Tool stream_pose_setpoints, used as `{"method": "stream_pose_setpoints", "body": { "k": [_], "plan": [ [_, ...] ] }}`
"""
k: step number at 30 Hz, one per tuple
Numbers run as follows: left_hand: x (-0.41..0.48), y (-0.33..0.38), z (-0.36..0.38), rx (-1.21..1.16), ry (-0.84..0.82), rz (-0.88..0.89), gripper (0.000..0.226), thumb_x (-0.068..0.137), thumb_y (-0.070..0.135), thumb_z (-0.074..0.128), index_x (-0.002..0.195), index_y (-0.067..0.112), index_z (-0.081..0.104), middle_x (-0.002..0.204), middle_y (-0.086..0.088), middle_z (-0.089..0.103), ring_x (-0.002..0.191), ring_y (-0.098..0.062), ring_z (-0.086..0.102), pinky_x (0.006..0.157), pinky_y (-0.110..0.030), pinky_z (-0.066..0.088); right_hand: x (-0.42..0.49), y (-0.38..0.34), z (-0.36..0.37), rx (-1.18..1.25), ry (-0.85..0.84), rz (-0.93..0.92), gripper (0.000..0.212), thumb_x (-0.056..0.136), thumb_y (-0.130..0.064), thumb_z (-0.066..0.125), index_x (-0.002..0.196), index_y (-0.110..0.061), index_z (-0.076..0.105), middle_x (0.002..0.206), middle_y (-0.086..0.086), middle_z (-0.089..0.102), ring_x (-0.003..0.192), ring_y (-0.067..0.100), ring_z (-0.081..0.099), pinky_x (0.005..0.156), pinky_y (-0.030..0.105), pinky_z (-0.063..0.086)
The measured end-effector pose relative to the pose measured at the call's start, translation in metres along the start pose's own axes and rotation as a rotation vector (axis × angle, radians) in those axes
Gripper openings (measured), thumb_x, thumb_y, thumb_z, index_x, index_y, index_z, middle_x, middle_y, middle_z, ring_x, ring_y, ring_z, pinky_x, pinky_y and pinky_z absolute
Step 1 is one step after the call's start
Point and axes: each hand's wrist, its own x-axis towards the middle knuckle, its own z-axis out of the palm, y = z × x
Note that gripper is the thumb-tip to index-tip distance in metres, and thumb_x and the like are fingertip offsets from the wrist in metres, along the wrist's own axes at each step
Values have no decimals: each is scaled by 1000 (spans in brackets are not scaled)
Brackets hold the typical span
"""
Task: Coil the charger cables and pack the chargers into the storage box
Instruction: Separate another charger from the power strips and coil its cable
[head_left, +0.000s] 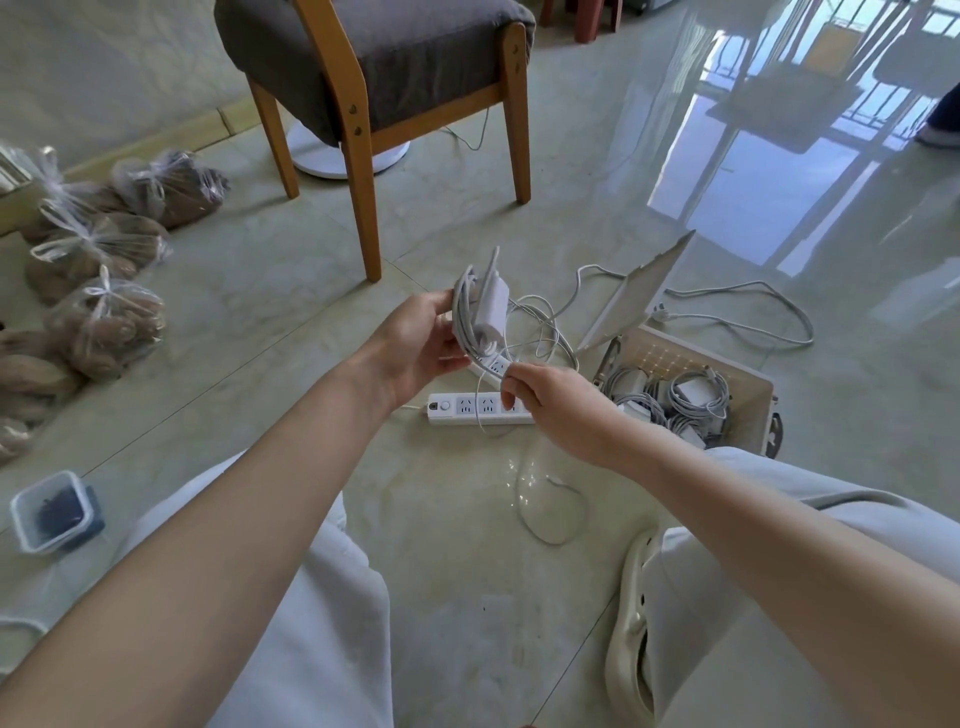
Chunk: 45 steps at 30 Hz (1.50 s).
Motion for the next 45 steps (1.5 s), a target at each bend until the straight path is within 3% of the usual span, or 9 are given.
{"method": "stream_pose_setpoints", "body": {
  "k": [3,9,15,20,27,32,36,40,45],
  "plan": [
    [-8,5,-2,57,-77,17,29,98,31,39,89,16,63,84,-5,55,75,-15,49,65,-24,42,2,10,-8,-93,0,17,25,97,-12,36,81,-23,50,87,0,52,82,25,53,75,34,39],
    [-14,2,-16,806,-207,37,20,94,24,53,104,34,67,104,4,66,88,-8,59,65,-13,44,1,17,-18,-215,70,64,24,98,-20,38,87,-16,59,92,4,56,84,28,58,73,37,46],
    [-10,-7,-23,1168,88,147,20,86,46,58,102,35,62,77,18,55,81,-11,55,70,-28,43,-2,5,-17,-253,144,45,26,98,-22,36,93,-14,61,96,4,61,81,28,58,70,36,48],
    [-5,-12,-20,1416,326,197,29,90,47,47,110,26,50,100,-3,63,94,-27,57,71,-31,38,-12,-13,-9,-253,145,-31,29,99,-26,32,98,-13,57,93,6,64,78,31,59,69,38,49],
    [2,-14,-11,1179,531,242,23,95,39,43,103,17,47,95,-6,62,91,-30,56,79,-36,38,-24,-35,-4,-180,120,-94,27,101,-30,29,108,-13,49,82,5,59,70,33,53,61,36,39],
    [6,-16,4,465,326,53,8,96,17,41,97,10,45,81,-11,57,63,-20,50,58,-28,43,-27,-40,5,-123,9,-153,25,101,-23,30,120,-13,42,78,0,51,65,29,49,60,32,34],
    [-1,-11,9,245,191,-2,31,94,10,29,86,8,59,69,-9,61,56,-18,52,56,-26,44,-24,-38,1,-33,-37,-170,17,100,-20,30,113,-14,40,76,-3,49,66,25,48,67,38,44],
    [0,-7,4,-58,93,-63,37,97,20,27,96,9,62,65,-3,66,55,-13,58,52,-22,45,-21,-35,0,57,-47,-159,13,100,-18,30,106,-17,42,67,-14,45,58,13,45,64,31,39],
    [2,-7,-2,-232,8,-154,40,93,24,27,82,15,64,75,-2,66,75,-15,57,80,-36,40,-15,-28,-1,104,-34,-125,18,100,-15,32,102,-13,50,63,-12,49,54,4,46,63,29,41]
  ]
}}
